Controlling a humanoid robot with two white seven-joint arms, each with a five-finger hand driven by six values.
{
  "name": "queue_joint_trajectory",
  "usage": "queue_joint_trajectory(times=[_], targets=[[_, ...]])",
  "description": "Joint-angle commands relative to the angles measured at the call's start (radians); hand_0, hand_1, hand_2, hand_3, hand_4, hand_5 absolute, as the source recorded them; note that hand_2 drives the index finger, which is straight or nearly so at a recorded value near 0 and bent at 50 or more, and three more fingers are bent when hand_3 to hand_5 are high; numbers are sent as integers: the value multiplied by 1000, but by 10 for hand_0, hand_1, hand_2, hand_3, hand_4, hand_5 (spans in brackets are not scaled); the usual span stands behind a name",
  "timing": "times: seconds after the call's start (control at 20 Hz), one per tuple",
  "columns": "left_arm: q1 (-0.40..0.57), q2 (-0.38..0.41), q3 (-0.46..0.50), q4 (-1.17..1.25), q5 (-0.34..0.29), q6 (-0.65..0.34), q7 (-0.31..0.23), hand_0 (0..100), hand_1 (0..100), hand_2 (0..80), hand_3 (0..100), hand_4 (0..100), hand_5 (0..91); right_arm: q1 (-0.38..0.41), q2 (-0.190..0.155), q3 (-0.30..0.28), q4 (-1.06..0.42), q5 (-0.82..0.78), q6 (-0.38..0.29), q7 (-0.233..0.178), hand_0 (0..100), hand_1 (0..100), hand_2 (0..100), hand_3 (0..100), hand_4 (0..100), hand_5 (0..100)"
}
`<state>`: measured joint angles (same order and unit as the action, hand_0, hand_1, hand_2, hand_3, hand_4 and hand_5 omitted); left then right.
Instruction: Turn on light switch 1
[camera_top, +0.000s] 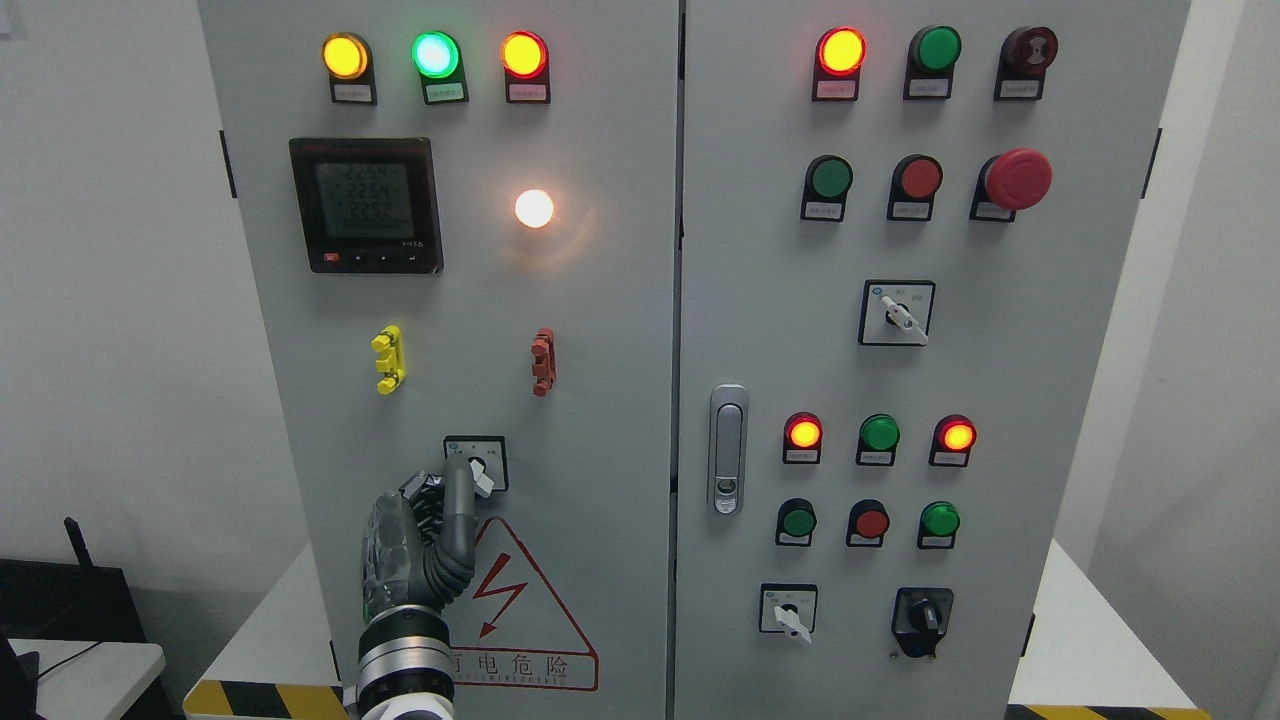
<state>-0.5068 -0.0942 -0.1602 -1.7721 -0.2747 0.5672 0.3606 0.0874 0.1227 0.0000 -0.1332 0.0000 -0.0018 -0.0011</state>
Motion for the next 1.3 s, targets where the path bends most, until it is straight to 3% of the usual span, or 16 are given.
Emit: queue_joint_trajectory(times=[0.0, 0.25, 0.95, 1.1, 1.25], targets=[[1, 1, -1, -1, 0, -6, -9, 421, 111, 591, 816, 896, 875, 0, 0, 20, 0, -26, 0, 0, 120, 389, 0, 0, 0, 0], [4, 2, 1, -4, 0, -6, -9, 354, 156, 591, 815, 895, 875, 0, 0, 20, 0, -26, 0, 0, 120, 389, 0, 0, 0, 0], [74, 25, 19, -43, 0, -39, -9, 340, 153, 606, 833, 904, 876, 0, 0, 20, 0, -26, 0, 0, 120, 389, 0, 0, 0, 0], [111, 30, 45, -44, 2, -130, -11, 326, 157, 615, 851, 914, 876, 0, 0, 20, 0, -26, 0, 0, 120, 389, 0, 0, 0, 0], [178, 31, 80, -44, 2, -284, -58, 312, 160, 642, 884, 934, 879, 0, 0, 20, 0, -26, 0, 0, 120, 389, 0, 0, 0, 0]])
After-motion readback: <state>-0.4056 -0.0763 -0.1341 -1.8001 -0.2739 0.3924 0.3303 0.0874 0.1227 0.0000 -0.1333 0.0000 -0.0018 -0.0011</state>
